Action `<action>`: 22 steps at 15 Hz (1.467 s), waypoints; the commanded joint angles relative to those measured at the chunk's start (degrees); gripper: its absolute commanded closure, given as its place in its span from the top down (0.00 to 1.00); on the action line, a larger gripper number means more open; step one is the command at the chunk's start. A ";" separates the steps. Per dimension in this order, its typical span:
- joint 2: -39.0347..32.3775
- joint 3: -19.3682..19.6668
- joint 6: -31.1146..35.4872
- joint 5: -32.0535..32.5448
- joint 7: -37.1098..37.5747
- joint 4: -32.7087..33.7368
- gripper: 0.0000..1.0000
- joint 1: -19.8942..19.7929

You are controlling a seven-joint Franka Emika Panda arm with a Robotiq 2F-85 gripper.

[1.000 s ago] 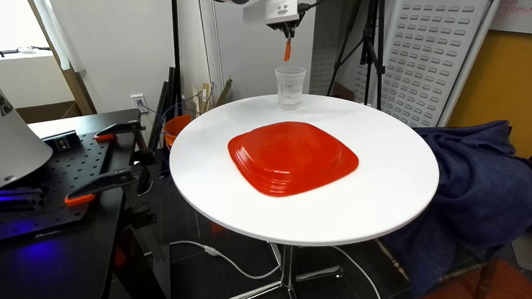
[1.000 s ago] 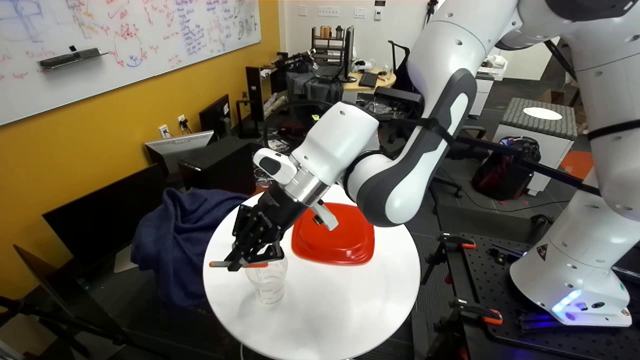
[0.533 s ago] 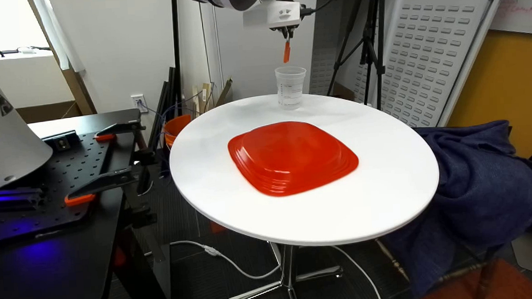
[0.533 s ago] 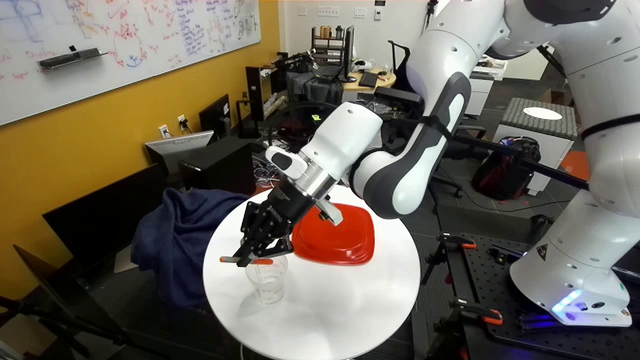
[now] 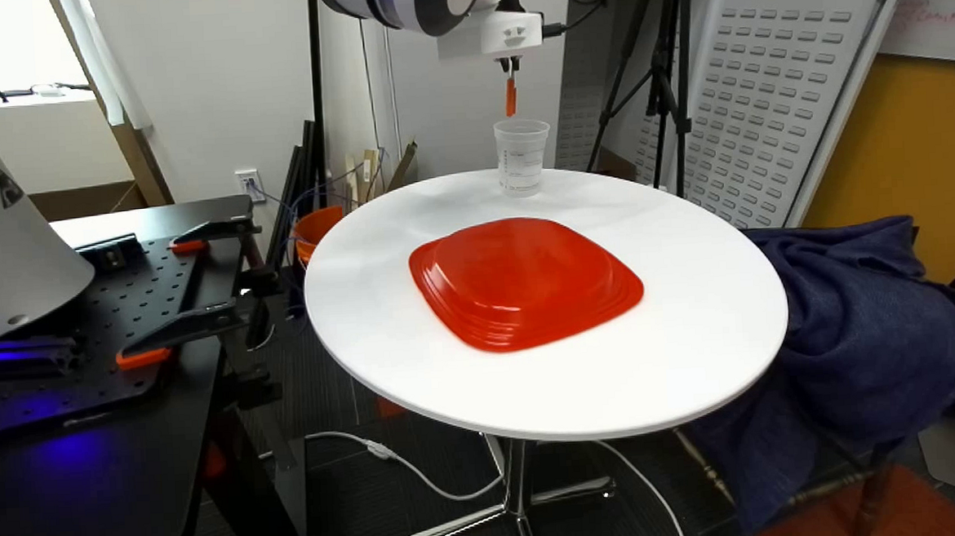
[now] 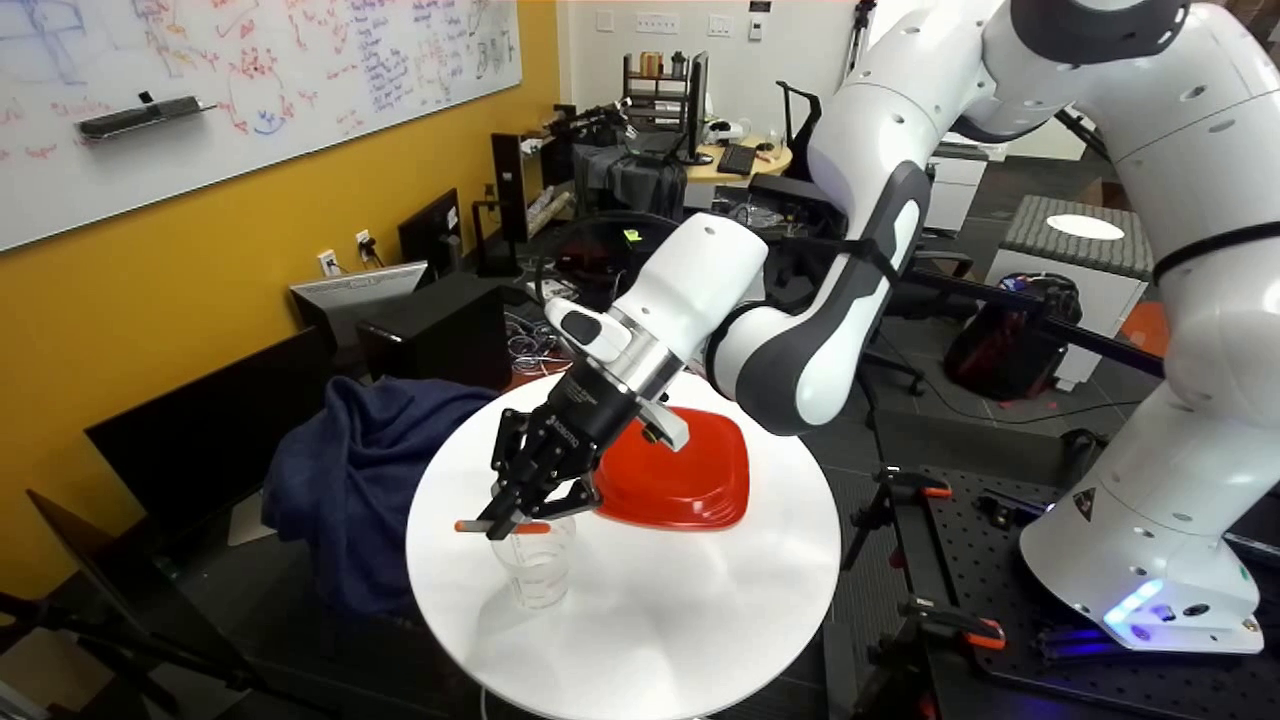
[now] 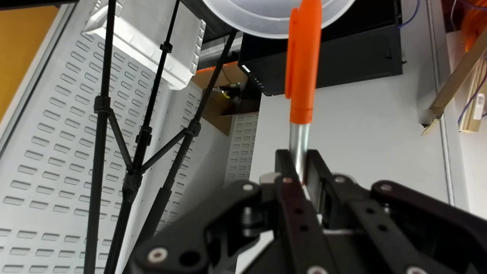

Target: Put the orange marker in the clear cup

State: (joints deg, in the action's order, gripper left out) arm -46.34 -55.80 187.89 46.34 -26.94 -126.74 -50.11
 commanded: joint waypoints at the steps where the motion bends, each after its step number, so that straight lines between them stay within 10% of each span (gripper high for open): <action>1: -3.33 -3.11 -2.10 3.43 -3.14 -0.35 0.03 -3.49; 18: -12.30 -8.84 -7.71 8.01 -7.97 0.20 0.03 -10.39; 19: -12.33 -8.76 -7.65 8.02 -7.96 0.29 0.38 -10.36; 22: -12.35 -8.76 -7.57 8.00 -7.93 0.33 0.52 -10.40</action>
State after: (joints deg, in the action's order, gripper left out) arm -57.12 -62.80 182.55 53.79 -32.95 -126.66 -59.01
